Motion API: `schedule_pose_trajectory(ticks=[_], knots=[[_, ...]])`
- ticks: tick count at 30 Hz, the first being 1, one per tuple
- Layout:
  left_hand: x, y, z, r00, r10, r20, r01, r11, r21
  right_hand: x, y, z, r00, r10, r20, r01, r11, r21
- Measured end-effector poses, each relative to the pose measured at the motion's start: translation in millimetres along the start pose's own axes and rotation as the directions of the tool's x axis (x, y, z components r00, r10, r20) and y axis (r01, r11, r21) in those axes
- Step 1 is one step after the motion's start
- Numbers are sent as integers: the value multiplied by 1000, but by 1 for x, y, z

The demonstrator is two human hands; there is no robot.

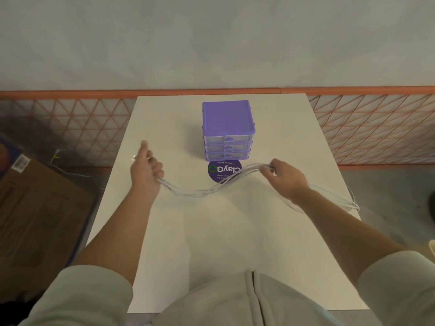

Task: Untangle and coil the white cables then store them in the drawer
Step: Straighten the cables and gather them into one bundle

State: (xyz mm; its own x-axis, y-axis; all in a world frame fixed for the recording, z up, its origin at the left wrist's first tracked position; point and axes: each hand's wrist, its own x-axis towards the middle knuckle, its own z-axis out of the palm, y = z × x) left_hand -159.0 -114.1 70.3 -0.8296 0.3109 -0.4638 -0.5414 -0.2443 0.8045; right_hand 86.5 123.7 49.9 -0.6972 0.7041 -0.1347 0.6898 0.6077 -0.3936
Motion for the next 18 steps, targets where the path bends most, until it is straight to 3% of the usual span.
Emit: schedule_pose_trajectory(ticks=[3,7,12,18], knots=[[6,5,-33,996,-86,33,92,944,-317,-2,21,-2,991,113,68,-110,993,-42],[6,-4,-55,997,-66,28,69,804,-591,-8,34,0,984,168,64,-154,971,-184],[6,-2,-63,998,-51,-29,17,729,-684,-11,37,1,985,153,81,-128,960,-250],[12,8,-67,997,-14,-79,-42,747,-663,-6,37,-5,977,182,111,-141,942,-305]])
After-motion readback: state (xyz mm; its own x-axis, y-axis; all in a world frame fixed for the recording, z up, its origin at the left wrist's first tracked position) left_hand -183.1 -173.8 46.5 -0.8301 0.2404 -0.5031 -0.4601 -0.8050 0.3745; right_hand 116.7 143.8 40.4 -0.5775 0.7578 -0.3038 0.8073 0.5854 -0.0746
